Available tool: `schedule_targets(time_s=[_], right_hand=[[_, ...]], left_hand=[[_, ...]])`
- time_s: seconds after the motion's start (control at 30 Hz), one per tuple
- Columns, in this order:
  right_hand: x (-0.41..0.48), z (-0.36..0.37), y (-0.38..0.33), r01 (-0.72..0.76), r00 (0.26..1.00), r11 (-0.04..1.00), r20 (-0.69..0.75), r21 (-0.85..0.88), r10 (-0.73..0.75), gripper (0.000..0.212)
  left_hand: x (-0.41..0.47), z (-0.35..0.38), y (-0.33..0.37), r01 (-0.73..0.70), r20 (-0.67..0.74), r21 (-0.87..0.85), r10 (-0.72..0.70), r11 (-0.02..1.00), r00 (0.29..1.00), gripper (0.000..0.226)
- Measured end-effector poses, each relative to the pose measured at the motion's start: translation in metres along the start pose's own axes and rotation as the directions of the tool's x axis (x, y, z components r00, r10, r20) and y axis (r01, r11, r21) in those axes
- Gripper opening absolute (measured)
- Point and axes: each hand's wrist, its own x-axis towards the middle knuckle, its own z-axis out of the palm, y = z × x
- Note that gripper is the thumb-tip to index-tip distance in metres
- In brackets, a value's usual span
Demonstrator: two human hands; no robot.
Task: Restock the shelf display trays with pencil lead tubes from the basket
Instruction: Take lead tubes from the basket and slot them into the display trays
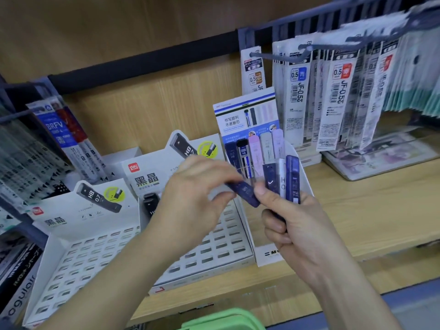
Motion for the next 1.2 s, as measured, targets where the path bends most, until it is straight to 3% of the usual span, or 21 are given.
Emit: schedule_targets(time_s=[0.03, 0.07, 0.13, 0.2, 0.27, 0.37, 0.43, 0.53, 0.6, 0.67, 0.77, 0.87, 1.0, 1.1, 1.2], right_hand=[[0.001, -0.001, -0.001, 0.016, 1.000, 1.000, -0.011, -0.002, -0.016, 0.009], [0.002, -0.004, 0.000, 0.027, 0.999, 1.000, -0.030, -0.003, -0.027, 0.008], [0.005, -0.007, 0.001, 0.040, 0.997, 0.999, -0.065, -0.011, -0.041, 0.014], [0.006, -0.008, 0.001, 0.047, 0.996, 0.999, -0.079, -0.020, -0.048, 0.014], [0.005, -0.008, 0.002, 0.046, 0.995, 0.998, -0.086, -0.039, -0.049, 0.014], [0.006, -0.008, 0.001, 0.056, 0.992, 0.998, -0.110, -0.003, -0.056, 0.008], [0.008, -0.009, -0.001, 0.067, 0.986, 0.994, -0.158, 0.087, -0.053, 0.015], [0.005, -0.006, -0.005, 0.070, 0.983, 0.986, -0.177, 0.150, -0.043, 0.018], [0.000, 0.001, -0.007, 0.051, 0.989, 0.989, -0.144, 0.136, -0.031, 0.014], [0.000, 0.005, -0.007, 0.053, 0.986, 0.989, -0.164, 0.136, -0.030, 0.018], [0.006, -0.004, -0.007, 0.084, 0.963, 0.977, -0.268, 0.194, -0.029, 0.026], [0.008, -0.011, -0.007, 0.087, 0.955, 0.962, -0.297, 0.258, -0.007, 0.024], [0.006, -0.010, -0.006, 0.068, 0.964, 0.963, -0.265, 0.261, 0.004, 0.025], [0.007, -0.012, -0.007, 0.059, 0.965, 0.967, -0.261, 0.249, 0.008, 0.024], [0.006, -0.014, -0.008, 0.037, 0.970, 0.967, -0.241, 0.252, 0.025, 0.016]], left_hand=[[0.002, -0.002, 0.000, 0.094, -0.020, -0.054, -0.095, 0.994, 0.995, 0.036], [0.003, -0.005, 0.000, 0.219, -0.003, -0.158, -0.222, 0.963, 0.975, 0.040], [0.008, -0.011, 0.002, 0.466, 0.162, -0.459, -0.445, 0.756, 0.881, 0.043], [0.015, -0.015, 0.004, 0.569, 0.317, -0.632, -0.496, 0.526, 0.809, 0.040], [0.021, -0.013, 0.007, 0.589, 0.354, -0.654, -0.496, 0.475, 0.793, 0.034], [0.027, -0.010, 0.009, 0.594, 0.324, -0.651, -0.535, 0.473, 0.781, 0.015], [0.027, -0.011, 0.009, 0.651, 0.402, -0.592, -0.526, 0.475, 0.749, 0.016], [0.022, -0.008, 0.024, 0.693, 0.642, -0.423, -0.346, 0.584, 0.684, 0.047], [0.021, -0.002, 0.041, 0.659, 0.707, -0.435, -0.220, 0.614, 0.672, 0.070], [0.022, 0.006, 0.048, 0.618, 0.657, -0.465, -0.221, 0.634, 0.720, 0.071], [0.035, 0.005, 0.031, 0.556, 0.416, -0.466, -0.384, 0.689, 0.824, 0.050], [0.056, 0.002, 0.000, 0.538, 0.205, -0.494, -0.510, 0.683, 0.835, 0.032], [0.073, 0.010, -0.020, 0.546, 0.190, -0.270, -0.512, 0.793, 0.838, 0.028], [0.073, 0.017, -0.023, 0.446, 0.185, -0.041, -0.432, 0.894, 0.883, 0.038], [0.072, 0.019, -0.020, 0.349, 0.164, 0.066, -0.356, 0.935, 0.920, 0.027]])
